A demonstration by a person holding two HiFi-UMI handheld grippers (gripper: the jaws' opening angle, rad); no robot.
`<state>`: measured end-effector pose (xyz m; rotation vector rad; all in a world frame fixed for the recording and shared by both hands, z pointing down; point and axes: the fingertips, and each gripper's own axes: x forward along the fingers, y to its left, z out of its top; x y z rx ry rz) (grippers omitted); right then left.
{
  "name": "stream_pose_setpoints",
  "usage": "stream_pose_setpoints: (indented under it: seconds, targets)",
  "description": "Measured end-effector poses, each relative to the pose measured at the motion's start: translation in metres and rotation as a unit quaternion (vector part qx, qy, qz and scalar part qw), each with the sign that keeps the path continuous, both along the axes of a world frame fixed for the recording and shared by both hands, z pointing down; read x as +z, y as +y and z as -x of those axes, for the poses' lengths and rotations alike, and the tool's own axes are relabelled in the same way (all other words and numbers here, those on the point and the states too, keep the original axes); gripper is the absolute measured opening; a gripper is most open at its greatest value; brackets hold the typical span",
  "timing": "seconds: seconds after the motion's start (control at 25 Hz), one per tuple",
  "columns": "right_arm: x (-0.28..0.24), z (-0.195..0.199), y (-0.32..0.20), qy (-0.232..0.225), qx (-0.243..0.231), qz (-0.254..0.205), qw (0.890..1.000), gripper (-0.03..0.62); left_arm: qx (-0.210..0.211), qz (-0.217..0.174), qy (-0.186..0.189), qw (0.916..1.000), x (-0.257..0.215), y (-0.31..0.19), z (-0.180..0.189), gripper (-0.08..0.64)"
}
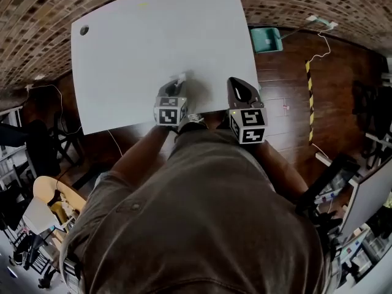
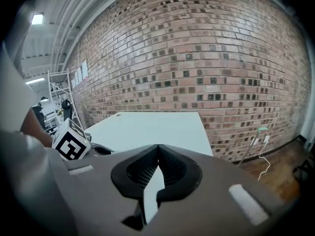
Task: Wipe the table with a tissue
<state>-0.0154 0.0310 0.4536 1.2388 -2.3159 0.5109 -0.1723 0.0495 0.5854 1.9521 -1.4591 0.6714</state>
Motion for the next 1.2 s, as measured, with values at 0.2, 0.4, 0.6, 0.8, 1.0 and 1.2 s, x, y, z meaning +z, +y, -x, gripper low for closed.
stream_pose_setpoints:
  seconds: [0.2, 0.4, 0.6, 0.8, 1.0, 1.2]
  targets:
    - [-0.005, -0.008, 0.010, -0.003, 0.008, -0.010, 1.000, 0.014, 0.008, -0.009, 0.006, 0.9999, -0.009, 0.006, -0.010, 0.035]
    - [-0.011, -0.016, 0.015, -0.018, -0.012, -0.020, 1.000, 0.014, -0.023, -0.041, 0.014, 0.9988, -0.037, 0.012, -0.012, 0.035]
    - [-0.015, -0.029, 0.029, -0.035, -0.049, -0.021, 0.998, 0.014, -0.074, -0.079, 0.021, 0.9940, -0.078, 0.032, -0.023, 0.035]
    - [-0.010, -0.062, 0.049, -0.052, -0.070, -0.011, 0.996, 0.014, -0.093, -0.110, 0.014, 0.9895, -0.106, 0.060, -0.061, 0.035]
    - [0.000, -0.096, 0.075, -0.065, -0.088, 0.008, 0.994, 0.014, -0.084, -0.133, -0.017, 0.9874, -0.123, 0.093, -0.103, 0.035]
    - [-0.002, -0.100, 0.093, -0.073, -0.103, 0.005, 0.992, 0.014, -0.086, -0.157, -0.034, 0.9832, -0.140, 0.115, -0.114, 0.035]
